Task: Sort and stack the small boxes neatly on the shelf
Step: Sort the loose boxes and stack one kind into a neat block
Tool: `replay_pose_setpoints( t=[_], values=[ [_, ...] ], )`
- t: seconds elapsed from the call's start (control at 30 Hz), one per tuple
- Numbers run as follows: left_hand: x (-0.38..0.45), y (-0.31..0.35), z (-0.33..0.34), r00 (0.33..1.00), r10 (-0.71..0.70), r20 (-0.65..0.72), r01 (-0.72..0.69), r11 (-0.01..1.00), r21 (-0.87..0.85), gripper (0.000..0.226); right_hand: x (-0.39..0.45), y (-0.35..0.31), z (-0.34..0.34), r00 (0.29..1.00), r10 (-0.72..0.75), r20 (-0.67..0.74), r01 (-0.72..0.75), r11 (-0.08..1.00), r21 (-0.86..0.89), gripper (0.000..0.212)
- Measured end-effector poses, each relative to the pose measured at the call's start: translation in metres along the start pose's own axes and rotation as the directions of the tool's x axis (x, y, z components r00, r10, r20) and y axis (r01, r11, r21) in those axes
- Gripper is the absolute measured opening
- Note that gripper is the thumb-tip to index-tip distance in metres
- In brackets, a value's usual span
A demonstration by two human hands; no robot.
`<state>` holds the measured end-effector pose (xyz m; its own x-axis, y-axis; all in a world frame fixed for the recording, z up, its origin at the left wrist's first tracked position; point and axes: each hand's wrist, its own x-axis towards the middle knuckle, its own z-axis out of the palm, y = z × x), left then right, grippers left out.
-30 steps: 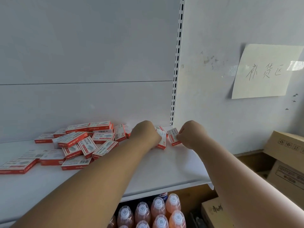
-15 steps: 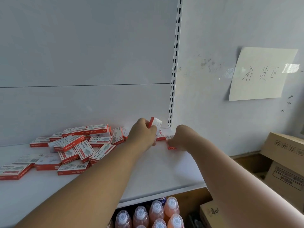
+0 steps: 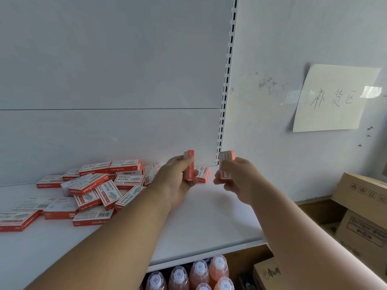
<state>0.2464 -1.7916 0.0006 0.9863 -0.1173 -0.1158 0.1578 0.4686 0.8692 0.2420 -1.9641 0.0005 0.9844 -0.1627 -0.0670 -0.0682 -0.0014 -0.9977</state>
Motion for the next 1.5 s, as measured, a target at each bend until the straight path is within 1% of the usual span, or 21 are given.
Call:
replay_pose_setpoints(
  t=[0.07,0.13,0.2,0.27,0.33,0.57,0.7,0.77,0.8,0.87,0.9,0.97,1.03,1.13,1.2,1.27,1.3,1.33,1.37,1.47,1.5],
  values=[
    [0.002,-0.001,-0.003,0.999,0.038,0.013,-0.039,0.995,0.089,0.017,-0.004,0.000,-0.001,0.992,0.038,0.118,-0.061,0.978,0.202,0.012],
    [0.003,-0.003,-0.002,0.998,0.054,0.028,-0.056,0.996,0.075,0.014,-0.008,-0.002,-0.002,0.964,0.063,0.258,-0.165,0.903,0.397,0.033],
    [0.003,-0.003,0.000,0.999,0.048,0.011,-0.048,0.999,0.005,0.015,-0.008,-0.004,-0.006,0.936,0.068,0.346,-0.241,0.838,0.489,0.052],
    [0.005,-0.003,-0.001,0.998,0.063,-0.031,-0.062,0.997,0.037,0.024,-0.007,-0.004,-0.008,0.932,0.048,0.360,-0.239,0.828,0.507,0.052],
    [0.007,-0.006,-0.003,0.993,0.111,-0.047,-0.104,0.986,0.129,0.028,-0.006,-0.004,-0.009,0.938,0.035,0.345,-0.218,0.832,0.511,0.046],
    [0.007,-0.003,-0.005,0.978,0.191,-0.088,-0.157,0.941,0.300,0.020,-0.008,-0.001,-0.005,0.961,-0.018,0.277,-0.121,0.871,0.477,0.014],
    [0.010,-0.006,-0.004,0.958,0.268,-0.103,-0.182,0.844,0.504,0.018,-0.007,0.001,-0.004,0.988,-0.025,0.155,-0.041,0.911,0.411,0.018],
    [0.014,-0.007,-0.001,0.950,0.291,-0.114,-0.173,0.792,0.585,0.014,-0.007,0.002,-0.007,0.983,0.017,0.182,-0.095,0.896,0.433,0.017],
    [0.015,-0.008,0.001,0.950,0.297,-0.101,-0.159,0.733,0.662,0.014,-0.006,0.002,-0.008,0.977,0.026,0.212,-0.118,0.892,0.437,0.018],
    [0.015,-0.008,0.007,0.954,0.295,-0.052,-0.116,0.524,0.844,0.013,-0.006,0.005,-0.011,0.971,0.013,0.240,-0.104,0.924,0.369,0.026],
    [0.014,-0.008,0.010,0.955,0.295,-0.044,-0.100,0.457,0.884,0.011,-0.005,0.006,-0.012,0.975,0.010,0.221,-0.081,0.946,0.315,0.029],
    [0.014,-0.009,0.015,0.962,0.272,-0.018,-0.095,0.399,0.912,0.009,-0.004,0.007,-0.009,0.992,0.011,0.126,-0.034,0.981,0.189,0.025],
    [0.014,-0.011,0.018,0.965,0.261,-0.019,-0.092,0.405,0.909,0.013,-0.005,0.006,-0.003,1.000,-0.016,0.026,0.015,0.999,0.045,0.019],
    [0.016,-0.012,0.020,0.971,0.239,-0.004,-0.102,0.432,0.896,0.007,-0.003,0.005,0.001,0.995,-0.051,-0.086,0.032,0.978,-0.207,0.031],
    [0.015,-0.014,0.018,0.971,0.239,-0.020,-0.111,0.521,0.846,0.015,-0.001,0.008,0.000,0.990,-0.081,-0.117,0.039,0.947,-0.318,0.031],
    [0.017,-0.015,0.012,0.973,0.224,-0.046,-0.107,0.625,0.773,0.020,0.002,0.009,-0.002,0.981,-0.118,-0.156,0.048,0.919,-0.391,0.021],
    [0.017,-0.015,0.009,0.972,0.226,-0.058,-0.105,0.646,0.756,0.019,0.003,0.010,-0.003,0.973,-0.138,-0.185,0.047,0.903,-0.428,0.018],
    [0.016,-0.014,0.006,0.969,0.239,-0.064,-0.106,0.634,0.766,0.019,0.004,0.011,-0.004,0.966,-0.155,-0.206,0.044,0.886,-0.462,0.019],
    [0.016,-0.013,0.002,0.960,0.273,-0.060,-0.112,0.571,0.813,0.019,0.004,0.011,-0.005,0.961,-0.168,-0.218,0.040,0.868,-0.494,0.022],
    [0.013,-0.012,-0.001,0.929,0.369,0.029,-0.107,0.194,0.975,0.023,0.007,0.011,-0.005,0.967,-0.147,-0.206,-0.009,0.793,-0.609,0.020],
    [0.013,-0.013,0.000,0.925,0.375,0.060,-0.115,0.125,0.985,0.026,0.008,0.011,-0.005,0.971,-0.138,-0.195,-0.026,0.753,-0.658,0.019]
  ],
)
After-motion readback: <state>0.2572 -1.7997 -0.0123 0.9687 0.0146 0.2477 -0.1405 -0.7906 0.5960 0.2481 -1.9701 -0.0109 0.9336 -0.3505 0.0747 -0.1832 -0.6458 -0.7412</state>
